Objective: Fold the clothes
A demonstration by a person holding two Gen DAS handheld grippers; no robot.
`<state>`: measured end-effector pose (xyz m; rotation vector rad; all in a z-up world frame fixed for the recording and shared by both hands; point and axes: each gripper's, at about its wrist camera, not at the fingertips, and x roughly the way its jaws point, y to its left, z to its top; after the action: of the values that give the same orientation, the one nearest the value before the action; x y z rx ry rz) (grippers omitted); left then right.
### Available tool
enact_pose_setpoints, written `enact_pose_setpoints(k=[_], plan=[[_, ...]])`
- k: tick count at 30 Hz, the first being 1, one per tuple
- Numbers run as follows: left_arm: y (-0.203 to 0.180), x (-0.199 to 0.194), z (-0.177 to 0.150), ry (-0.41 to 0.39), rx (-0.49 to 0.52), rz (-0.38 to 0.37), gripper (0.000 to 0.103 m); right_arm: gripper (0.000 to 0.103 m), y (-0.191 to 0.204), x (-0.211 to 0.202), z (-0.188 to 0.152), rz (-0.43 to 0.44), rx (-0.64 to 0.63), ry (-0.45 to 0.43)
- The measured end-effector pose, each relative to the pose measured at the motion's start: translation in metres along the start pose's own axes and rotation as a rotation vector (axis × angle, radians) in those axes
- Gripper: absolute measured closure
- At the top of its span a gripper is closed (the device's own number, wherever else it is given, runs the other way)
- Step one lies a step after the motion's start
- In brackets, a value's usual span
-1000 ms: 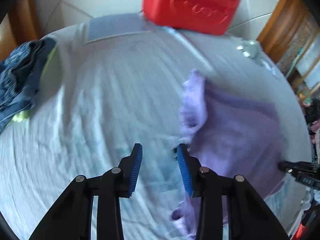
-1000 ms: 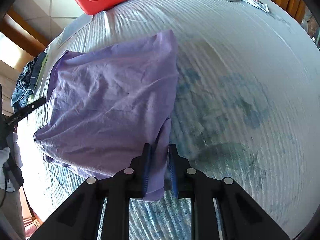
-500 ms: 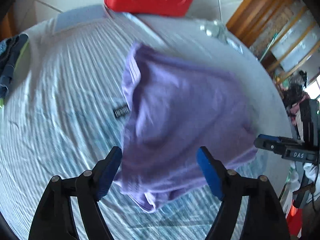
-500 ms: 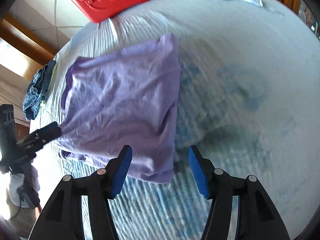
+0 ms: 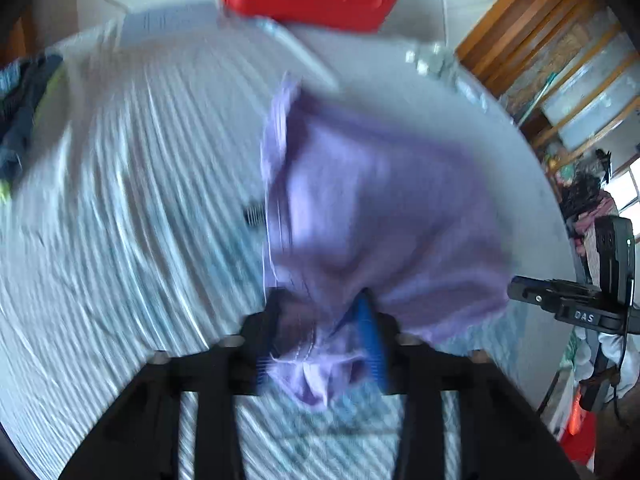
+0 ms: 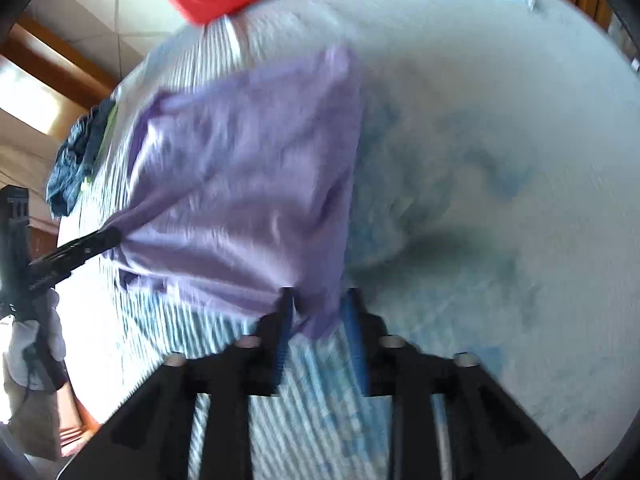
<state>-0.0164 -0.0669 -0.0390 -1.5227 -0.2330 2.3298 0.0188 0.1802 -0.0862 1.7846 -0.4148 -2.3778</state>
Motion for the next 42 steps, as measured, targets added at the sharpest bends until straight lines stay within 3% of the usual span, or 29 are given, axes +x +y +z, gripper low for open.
enact_pose_setpoints(k=[1,3,6,11,18,21,24,27,28,30,34,39,42], plan=[[0.000,-0.001,0.009,-0.023,0.005,0.011,0.031,0.063,-0.002,-0.005,0.008,-0.002,0.000,-0.025],[0.003,0.004,0.028,-0.041,0.012,0.027,0.031,0.058,-0.005,-0.016,0.023,-0.006,0.000,-0.073],[0.007,0.022,0.038,-0.003,0.035,0.017,0.031,0.057,-0.004,-0.007,0.038,0.008,-0.009,-0.065],[0.012,0.057,0.031,0.060,0.044,0.004,0.031,0.056,-0.003,0.017,0.051,0.023,-0.017,-0.039],[0.005,0.061,0.031,0.034,0.096,-0.015,0.031,0.056,0.005,0.035,0.060,0.025,-0.044,-0.036],[-0.002,0.065,0.031,0.036,0.132,0.009,0.038,0.056,0.008,0.043,0.064,0.032,-0.050,-0.036],[0.005,0.062,0.030,0.036,0.096,-0.018,0.047,0.055,0.012,0.048,0.064,0.029,-0.075,-0.051],[0.008,0.061,0.031,0.054,0.044,-0.050,0.063,0.054,0.015,0.050,0.064,0.026,-0.092,-0.072],[0.004,0.062,0.030,0.054,0.053,-0.043,0.065,0.056,0.017,0.050,0.064,0.024,-0.103,-0.075],[-0.002,0.063,0.029,0.052,0.072,-0.028,0.065,0.083,0.024,0.054,0.063,0.027,-0.148,-0.065],[-0.003,0.065,0.032,0.057,0.055,-0.037,0.065,0.086,0.024,0.057,0.062,0.020,-0.144,-0.070],[-0.018,0.063,0.026,0.038,0.113,0.048,0.065,0.088,0.017,0.057,0.063,0.050,-0.115,-0.077],[-0.017,0.060,0.025,0.032,0.102,0.037,0.065,0.089,0.016,0.058,0.065,0.054,-0.108,-0.067]])
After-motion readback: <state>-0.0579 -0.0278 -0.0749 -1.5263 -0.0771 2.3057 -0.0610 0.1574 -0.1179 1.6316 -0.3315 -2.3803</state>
